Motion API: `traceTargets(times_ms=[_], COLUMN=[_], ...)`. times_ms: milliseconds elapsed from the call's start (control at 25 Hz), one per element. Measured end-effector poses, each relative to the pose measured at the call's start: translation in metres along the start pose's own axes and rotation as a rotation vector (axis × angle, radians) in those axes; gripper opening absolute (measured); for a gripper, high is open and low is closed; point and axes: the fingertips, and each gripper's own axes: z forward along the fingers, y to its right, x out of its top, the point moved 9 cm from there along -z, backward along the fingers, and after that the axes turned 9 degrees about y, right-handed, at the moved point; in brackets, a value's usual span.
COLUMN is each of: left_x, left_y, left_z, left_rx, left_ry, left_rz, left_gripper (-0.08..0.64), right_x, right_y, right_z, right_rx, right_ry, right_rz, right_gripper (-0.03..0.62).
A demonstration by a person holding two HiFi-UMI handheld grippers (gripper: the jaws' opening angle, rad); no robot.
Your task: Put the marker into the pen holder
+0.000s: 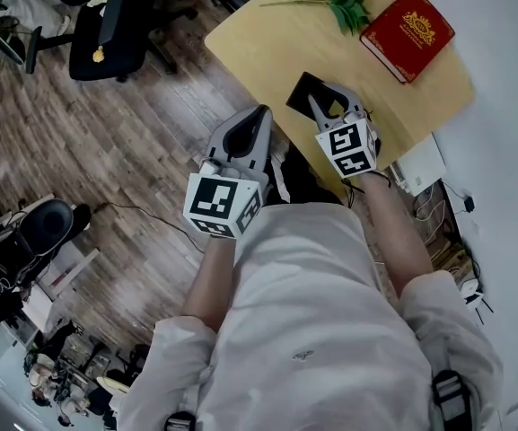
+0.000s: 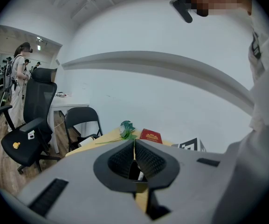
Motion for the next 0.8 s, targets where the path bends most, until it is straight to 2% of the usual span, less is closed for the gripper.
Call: traceTargets(times_ms=[800], left_x=[-0.004], left_y=[0.007], left_z=[0.005], left_rx=[0.001], left_ry=[-0.01], left_rz=[0.001], left_gripper=[0.011], right_x=[-0.009], right_y=[0.013], right_z=[-0.002], right_rx=[-0.052], right_ry=[-0.034], right_rz=[-0.031], right_gripper=[0.124])
